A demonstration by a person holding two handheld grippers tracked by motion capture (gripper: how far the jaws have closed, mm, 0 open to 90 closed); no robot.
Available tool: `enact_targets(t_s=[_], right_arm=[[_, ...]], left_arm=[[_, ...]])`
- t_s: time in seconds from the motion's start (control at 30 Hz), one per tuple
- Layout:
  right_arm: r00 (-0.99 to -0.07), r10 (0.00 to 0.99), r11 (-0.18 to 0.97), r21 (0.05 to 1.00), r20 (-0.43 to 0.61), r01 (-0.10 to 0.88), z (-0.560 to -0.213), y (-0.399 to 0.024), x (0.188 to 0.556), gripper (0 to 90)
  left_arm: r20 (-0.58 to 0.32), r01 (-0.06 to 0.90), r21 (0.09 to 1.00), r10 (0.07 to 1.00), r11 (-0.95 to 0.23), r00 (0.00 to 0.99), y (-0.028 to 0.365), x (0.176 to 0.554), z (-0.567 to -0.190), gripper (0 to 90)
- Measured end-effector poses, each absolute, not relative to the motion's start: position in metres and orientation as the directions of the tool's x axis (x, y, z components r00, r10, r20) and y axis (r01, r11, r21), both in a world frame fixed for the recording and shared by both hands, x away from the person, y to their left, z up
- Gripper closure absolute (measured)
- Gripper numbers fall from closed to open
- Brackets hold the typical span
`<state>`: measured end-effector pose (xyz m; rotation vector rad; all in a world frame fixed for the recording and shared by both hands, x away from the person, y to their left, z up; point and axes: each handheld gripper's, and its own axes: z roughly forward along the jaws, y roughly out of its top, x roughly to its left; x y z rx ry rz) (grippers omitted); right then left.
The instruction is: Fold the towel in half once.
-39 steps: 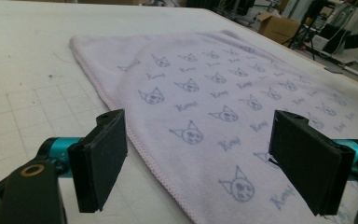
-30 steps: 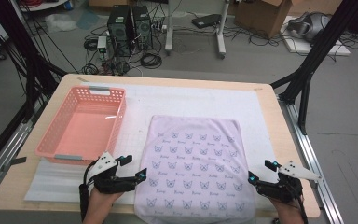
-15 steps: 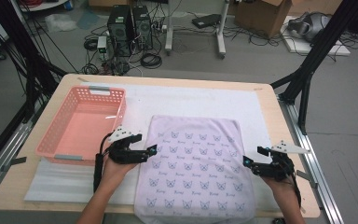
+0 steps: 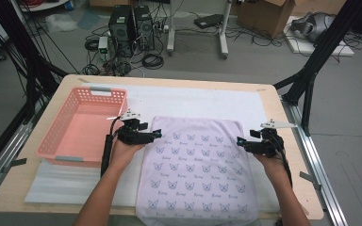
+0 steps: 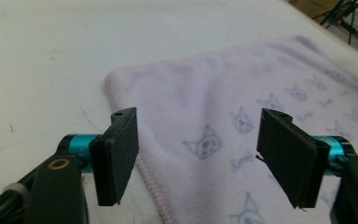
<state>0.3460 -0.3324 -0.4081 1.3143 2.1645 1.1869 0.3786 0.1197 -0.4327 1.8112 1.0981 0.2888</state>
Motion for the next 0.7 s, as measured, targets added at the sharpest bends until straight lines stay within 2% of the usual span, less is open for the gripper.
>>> enact_targets(t_s=[0.17, 0.27, 0.37, 0.5, 0.57, 0.63, 0.67, 0.7], right_arm=[[-0.477, 0.871, 0.235, 0.752, 0.118, 0.616, -0.422, -0.331, 0.362, 27.9], [-0.437, 0.896, 0.249, 0.722, 0.082, 0.645, -0.43, -0.33, 0.369, 30.2], [-0.403, 0.914, 0.251, 0.702, 0.056, 0.667, -0.435, -0.33, 0.373, 32.9], [-0.407, 0.913, 0.279, 0.679, 0.031, 0.678, -0.441, -0.327, 0.376, 40.9], [-0.407, 0.913, 0.289, 0.681, 0.015, 0.673, -0.441, -0.326, 0.377, 46.8], [-0.403, 0.915, 0.291, 0.68, 0.008, 0.674, -0.439, -0.325, 0.376, 58.8], [-0.409, 0.913, 0.297, 0.677, 0.006, 0.673, -0.439, -0.325, 0.376, 62.6], [-0.414, 0.91, 0.298, 0.678, 0.009, 0.672, -0.439, -0.324, 0.376, 66.0]], left_arm=[[-0.205, 0.584, 0.794, 0.83, -0.168, 0.519, 0.114, 0.387, -0.446, 31.6], [-0.208, 0.602, 0.781, 0.838, -0.168, 0.504, 0.111, 0.39, -0.451, 32.5], [-0.187, 0.593, 0.785, 0.846, -0.176, 0.499, 0.11, 0.39, -0.451, 36.7], [-0.06, 0.551, 0.788, 0.856, -0.275, 0.514, 0.105, 0.387, -0.451, 48.6], [-0.046, 0.547, 0.787, 0.858, -0.284, 0.511, 0.104, 0.386, -0.451, 53.3], [-0.046, 0.545, 0.79, 0.859, -0.281, 0.51, 0.105, 0.386, -0.451, 57.8], [-0.055, 0.544, 0.792, 0.854, -0.279, 0.518, 0.105, 0.386, -0.451, 63.1], [-0.056, 0.538, 0.792, 0.844, -0.288, 0.533, 0.104, 0.386, -0.451, 73.1]])
